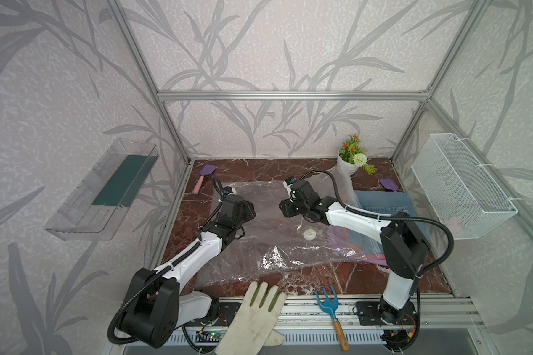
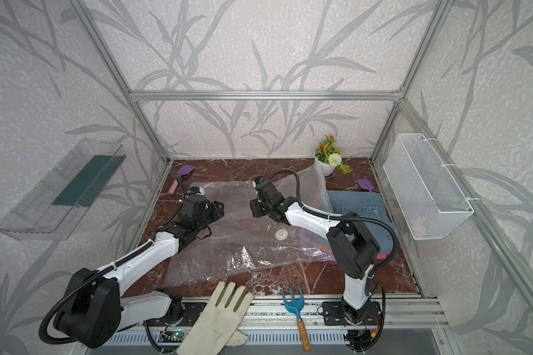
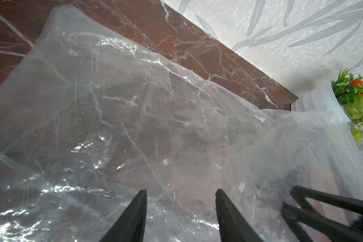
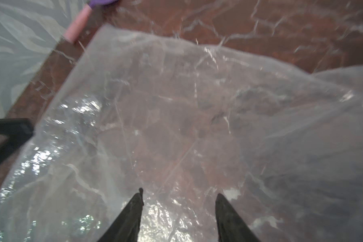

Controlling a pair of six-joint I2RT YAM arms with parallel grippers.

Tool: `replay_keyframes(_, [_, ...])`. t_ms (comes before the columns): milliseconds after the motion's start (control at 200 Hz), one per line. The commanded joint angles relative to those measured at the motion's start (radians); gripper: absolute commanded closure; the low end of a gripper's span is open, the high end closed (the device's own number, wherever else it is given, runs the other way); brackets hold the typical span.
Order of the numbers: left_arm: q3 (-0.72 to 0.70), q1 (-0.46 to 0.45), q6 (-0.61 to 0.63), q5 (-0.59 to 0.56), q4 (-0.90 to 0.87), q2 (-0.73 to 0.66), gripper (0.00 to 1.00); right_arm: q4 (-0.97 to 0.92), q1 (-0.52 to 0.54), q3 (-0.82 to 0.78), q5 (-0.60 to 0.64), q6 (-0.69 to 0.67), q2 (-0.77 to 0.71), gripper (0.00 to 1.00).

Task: Take the trousers out of the vacuum bag
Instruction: Adjust the vacuum bag at the center of the board.

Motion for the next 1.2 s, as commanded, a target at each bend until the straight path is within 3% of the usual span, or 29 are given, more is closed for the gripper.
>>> replay_keyframes(0, [-0.041,-0.002,-0.029,-0.009,-0.048,0.019,0.46,0.041,-0.003,0.033,-0.008,0.035,0.035,0.44])
replay_keyframes(525, [-0.089,0.03,-0.099,-0.025,-0.053,0.229,0.46,0.127,-0.051,-0.096,0.004,0.081,0.093,0.45])
replay_keyframes(750, [-0.066,0.057,-0.103,-0.009,-0.031,0.318,0.47,0.216,-0.049,-0.177,-0.098,0.041,-0.045,0.45])
replay_keyframes(1005, [-0.015,0.073,-0.086,-0.009,-0.036,0.382,0.47,0.193,0.066,-0.271,-0.147,-0.026,-0.217,0.44])
replay_keyframes(1195, [0.002,0.079,-0.086,0.007,-0.029,0.414,0.47,0.199,0.155,-0.355,-0.144,-0.023,-0.235,0.44])
